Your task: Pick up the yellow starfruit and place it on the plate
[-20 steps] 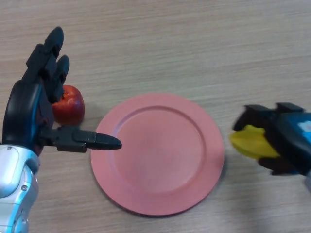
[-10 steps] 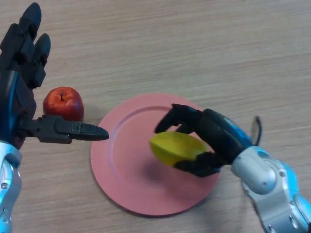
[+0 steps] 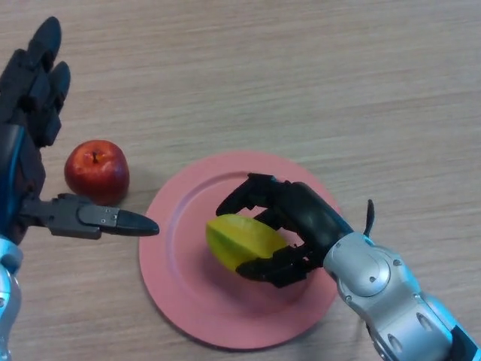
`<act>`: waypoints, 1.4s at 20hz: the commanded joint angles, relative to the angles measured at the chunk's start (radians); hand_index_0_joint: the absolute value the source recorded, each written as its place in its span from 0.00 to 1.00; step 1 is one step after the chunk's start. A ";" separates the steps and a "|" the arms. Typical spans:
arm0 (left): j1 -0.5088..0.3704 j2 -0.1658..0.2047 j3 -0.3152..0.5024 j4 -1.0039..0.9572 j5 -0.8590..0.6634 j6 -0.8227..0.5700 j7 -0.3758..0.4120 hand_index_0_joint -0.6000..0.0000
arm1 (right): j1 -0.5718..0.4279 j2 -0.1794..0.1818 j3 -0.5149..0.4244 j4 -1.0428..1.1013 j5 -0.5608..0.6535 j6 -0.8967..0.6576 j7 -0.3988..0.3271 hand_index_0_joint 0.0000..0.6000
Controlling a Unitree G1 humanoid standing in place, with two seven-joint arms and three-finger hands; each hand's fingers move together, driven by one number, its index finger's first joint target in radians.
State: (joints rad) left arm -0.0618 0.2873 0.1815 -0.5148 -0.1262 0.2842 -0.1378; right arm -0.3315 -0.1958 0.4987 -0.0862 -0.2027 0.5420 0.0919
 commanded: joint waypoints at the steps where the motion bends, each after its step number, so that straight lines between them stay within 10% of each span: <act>1: -0.029 0.033 0.057 -0.052 0.028 -0.153 -0.004 1.00 | -0.057 0.006 -0.045 -0.032 -0.038 -0.141 -0.070 0.50; 4: -0.031 0.029 0.042 -0.053 0.020 -0.113 -0.026 1.00 | -0.068 0.006 -0.053 -0.020 -0.040 -0.176 -0.051 0.00; 16: -0.078 0.035 0.013 -0.007 0.048 -0.154 -0.074 1.00 | -0.035 -0.001 -0.441 -0.195 -0.092 -0.234 0.214 0.00; 28: 0.019 -0.004 -0.020 -0.082 0.075 -0.072 -0.066 1.00 | 0.156 -0.090 -0.611 -0.525 0.367 -0.198 0.091 0.00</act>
State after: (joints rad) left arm -0.0278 0.2613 0.1199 -0.5422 -0.0830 0.2793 -0.2092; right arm -0.1484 -0.2618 -0.0508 -0.5606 0.1334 0.5016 0.1998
